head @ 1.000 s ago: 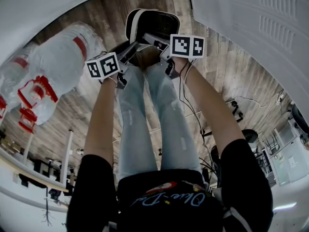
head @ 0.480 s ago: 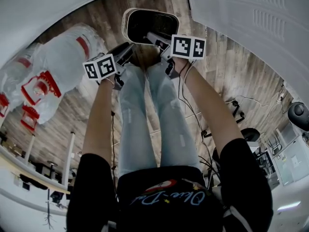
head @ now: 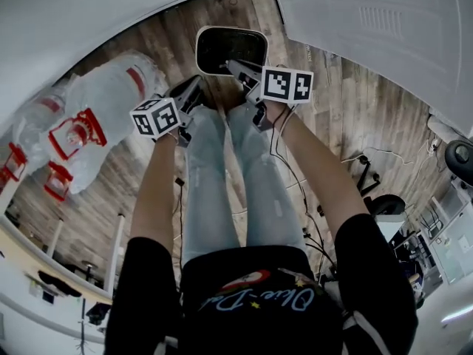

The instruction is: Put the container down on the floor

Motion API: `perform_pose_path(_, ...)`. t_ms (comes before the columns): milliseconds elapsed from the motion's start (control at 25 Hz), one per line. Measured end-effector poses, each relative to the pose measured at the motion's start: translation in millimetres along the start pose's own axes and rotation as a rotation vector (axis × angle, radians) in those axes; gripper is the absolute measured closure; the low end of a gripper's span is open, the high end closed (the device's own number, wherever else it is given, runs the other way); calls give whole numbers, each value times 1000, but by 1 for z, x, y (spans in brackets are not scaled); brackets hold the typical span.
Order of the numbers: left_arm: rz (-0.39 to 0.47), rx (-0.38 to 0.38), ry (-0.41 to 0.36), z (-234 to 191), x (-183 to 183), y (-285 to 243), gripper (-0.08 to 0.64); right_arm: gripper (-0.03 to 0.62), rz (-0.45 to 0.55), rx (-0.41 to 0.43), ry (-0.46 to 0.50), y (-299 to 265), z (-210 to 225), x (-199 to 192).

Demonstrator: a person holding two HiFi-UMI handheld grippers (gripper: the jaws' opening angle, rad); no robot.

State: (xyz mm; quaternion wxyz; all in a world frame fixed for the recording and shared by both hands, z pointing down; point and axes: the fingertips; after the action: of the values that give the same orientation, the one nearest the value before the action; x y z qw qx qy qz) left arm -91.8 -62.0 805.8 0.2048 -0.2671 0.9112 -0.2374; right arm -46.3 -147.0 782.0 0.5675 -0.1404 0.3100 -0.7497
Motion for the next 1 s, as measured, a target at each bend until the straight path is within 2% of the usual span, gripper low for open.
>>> perform_pose_path(200, 3, -29, -160, 39, 19, 22, 552, 592, 99, 8, 30, 29, -30, 17)
perform_pose_path(280, 12, -31, -200, 52, 26, 32, 552, 592, 128, 13, 36, 42, -42, 22)
perform_pose_path(680, 112, -66, -308, 121, 59, 74, 552, 592, 254, 46, 82, 93, -102, 39)
perform_pose_path(840, 160, -76, -321, 149, 70, 94, 552, 592, 315, 49, 111, 112, -126, 46)
perform_pose_path(1000, 189, -85, -325, 172, 77, 114, 552, 594, 350, 64, 96, 131, -145, 45)
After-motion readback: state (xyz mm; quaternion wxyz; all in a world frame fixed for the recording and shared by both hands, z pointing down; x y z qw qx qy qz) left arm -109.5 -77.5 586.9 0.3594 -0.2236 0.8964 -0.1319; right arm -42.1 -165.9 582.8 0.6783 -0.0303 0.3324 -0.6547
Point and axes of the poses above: the fingertips, and each gripper's own axes: y backward along the fingers, z to its right, x out of its top
